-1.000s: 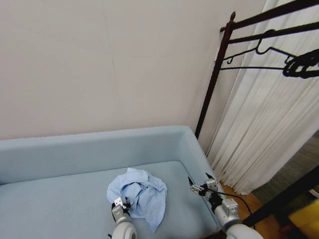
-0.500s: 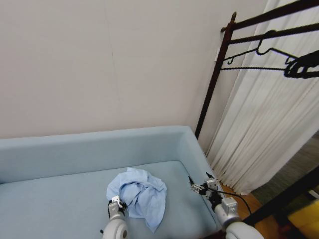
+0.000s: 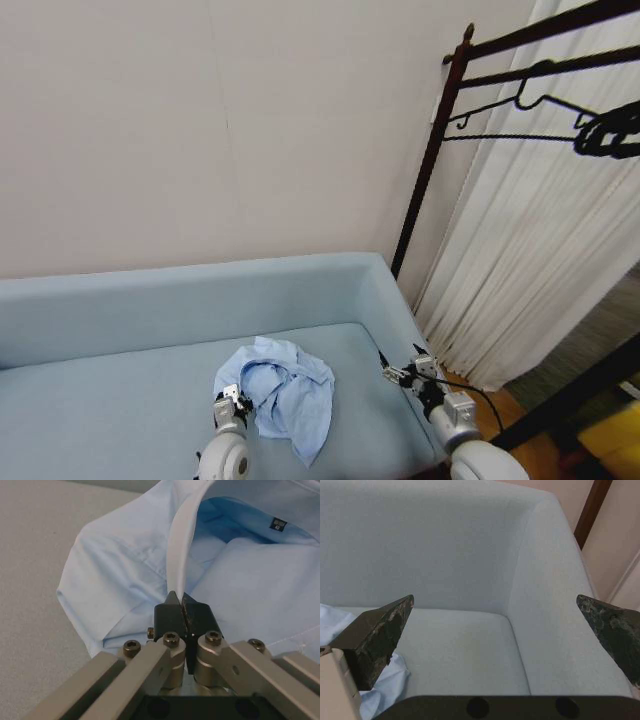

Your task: Pick up the clothes from the sofa and hang them on the clothes hanger.

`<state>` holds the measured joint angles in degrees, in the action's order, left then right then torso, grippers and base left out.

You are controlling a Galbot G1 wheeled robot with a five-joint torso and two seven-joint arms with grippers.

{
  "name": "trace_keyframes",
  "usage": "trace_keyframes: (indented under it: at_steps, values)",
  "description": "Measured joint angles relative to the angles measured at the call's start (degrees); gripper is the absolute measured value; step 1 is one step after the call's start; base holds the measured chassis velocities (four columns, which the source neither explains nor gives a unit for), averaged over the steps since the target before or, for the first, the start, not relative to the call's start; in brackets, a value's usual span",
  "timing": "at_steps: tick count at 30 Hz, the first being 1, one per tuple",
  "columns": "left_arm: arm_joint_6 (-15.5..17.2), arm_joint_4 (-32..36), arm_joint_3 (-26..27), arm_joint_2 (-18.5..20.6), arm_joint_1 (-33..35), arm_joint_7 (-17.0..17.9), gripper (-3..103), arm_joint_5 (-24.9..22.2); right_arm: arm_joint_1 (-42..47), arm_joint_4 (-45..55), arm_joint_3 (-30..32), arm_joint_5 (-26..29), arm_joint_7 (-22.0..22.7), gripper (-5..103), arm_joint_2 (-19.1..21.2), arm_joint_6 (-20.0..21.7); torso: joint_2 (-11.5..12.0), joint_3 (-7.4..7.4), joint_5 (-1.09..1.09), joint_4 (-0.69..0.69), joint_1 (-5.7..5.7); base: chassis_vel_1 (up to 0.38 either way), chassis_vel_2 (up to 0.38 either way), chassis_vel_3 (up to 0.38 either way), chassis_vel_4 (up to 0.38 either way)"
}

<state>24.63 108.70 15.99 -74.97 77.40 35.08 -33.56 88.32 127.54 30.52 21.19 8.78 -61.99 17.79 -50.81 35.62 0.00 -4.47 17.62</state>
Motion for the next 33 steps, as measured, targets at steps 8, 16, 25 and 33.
trace_keyframes:
  at_steps: [8, 16, 25, 33]
  values:
    - [0.4, 4.2, -0.4, 2.9, 0.4, 0.3, 0, 0.1, -8.4, -5.2, -8.5, 7.9, 2.5, 100, 4.7, 2.5, 0.0, 0.00, 0.00, 0.00, 0.00, 0.000, 0.000, 0.000, 0.000]
    - [0.6, 4.9, 0.0, 4.7, -0.4, 0.7, 0, -0.8, -21.6, -16.9, -22.9, 11.7, 3.6, 100, 4.7, 3.1, 0.0, 0.01, -0.01, 0.01, 0.00, 0.000, 0.000, 0.000, 0.000]
    - [1.1, 5.4, -0.3, 5.9, -2.5, 0.9, 0, -2.0, -32.4, -32.2, -33.3, 15.7, 1.0, 100, 1.6, 3.6, 0.0, 0.01, 0.00, -0.01, 0.00, 0.000, 0.000, 0.000, 0.000]
    - [1.2, 6.3, 0.1, 6.2, -3.0, 0.7, 0, -2.5, -37.4, -38.9, -38.6, 18.0, -0.1, 100, 0.1, 4.9, 0.0, 0.01, -0.01, 0.00, 0.00, 0.000, 0.000, 0.000, 0.000]
